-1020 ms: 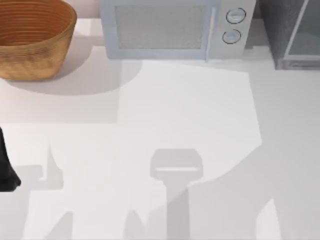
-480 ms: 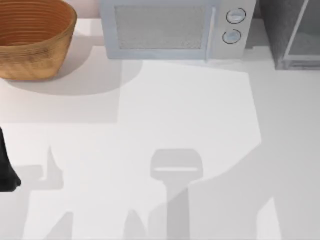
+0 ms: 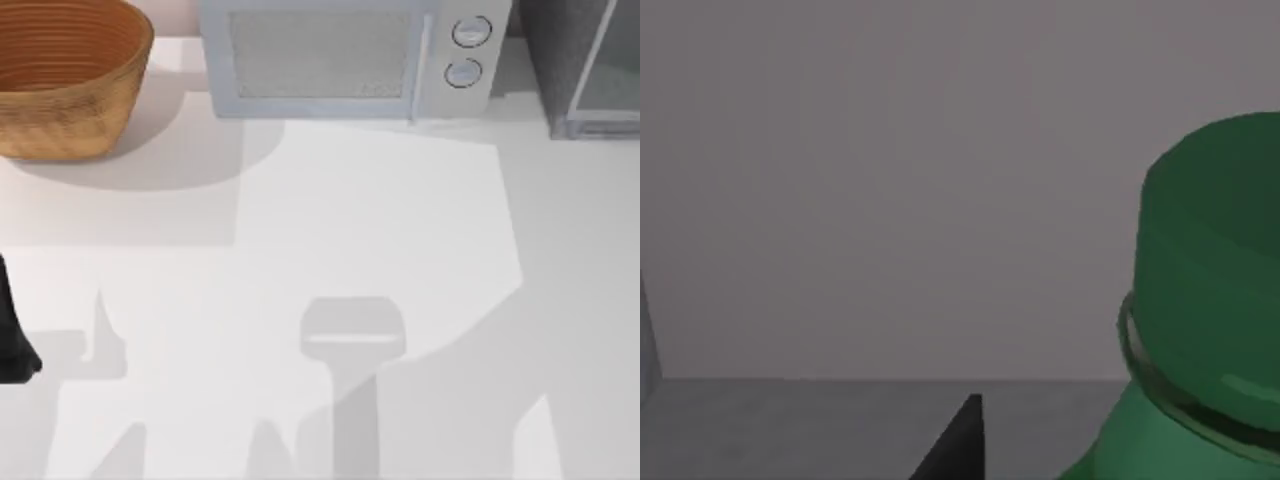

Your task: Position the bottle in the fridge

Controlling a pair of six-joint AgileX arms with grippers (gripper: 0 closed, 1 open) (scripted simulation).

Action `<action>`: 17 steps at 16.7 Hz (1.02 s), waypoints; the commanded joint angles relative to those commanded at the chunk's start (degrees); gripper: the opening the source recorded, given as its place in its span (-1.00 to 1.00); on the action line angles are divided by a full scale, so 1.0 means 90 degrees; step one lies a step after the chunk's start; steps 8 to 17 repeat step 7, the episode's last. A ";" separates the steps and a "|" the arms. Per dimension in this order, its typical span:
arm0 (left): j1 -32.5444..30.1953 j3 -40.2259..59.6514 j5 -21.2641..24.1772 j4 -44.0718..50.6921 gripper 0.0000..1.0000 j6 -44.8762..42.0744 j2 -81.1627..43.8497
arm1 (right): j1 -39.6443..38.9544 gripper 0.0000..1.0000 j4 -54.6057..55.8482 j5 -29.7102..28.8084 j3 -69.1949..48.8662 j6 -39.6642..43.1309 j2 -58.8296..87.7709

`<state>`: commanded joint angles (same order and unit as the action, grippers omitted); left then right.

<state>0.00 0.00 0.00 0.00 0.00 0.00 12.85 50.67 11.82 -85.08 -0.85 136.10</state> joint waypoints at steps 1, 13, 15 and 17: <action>0.0000 0.0000 0.0000 0.0000 1.00 0.0000 0.0000 | 0.0000 0.96 0.0000 0.0000 0.0000 0.0000 0.0000; 0.0000 0.0000 0.0000 0.0000 1.00 0.0000 0.0000 | 0.0000 1.00 0.0000 0.0000 0.0000 0.0000 0.0000; 0.0000 0.0000 0.0000 0.0000 1.00 0.0000 0.0000 | 0.0000 1.00 0.0000 0.0000 0.0000 0.0000 0.0000; 0.0000 0.0000 0.0000 0.0000 1.00 0.0000 0.0000 | 0.0000 1.00 0.0000 0.0000 0.0000 0.0000 0.0000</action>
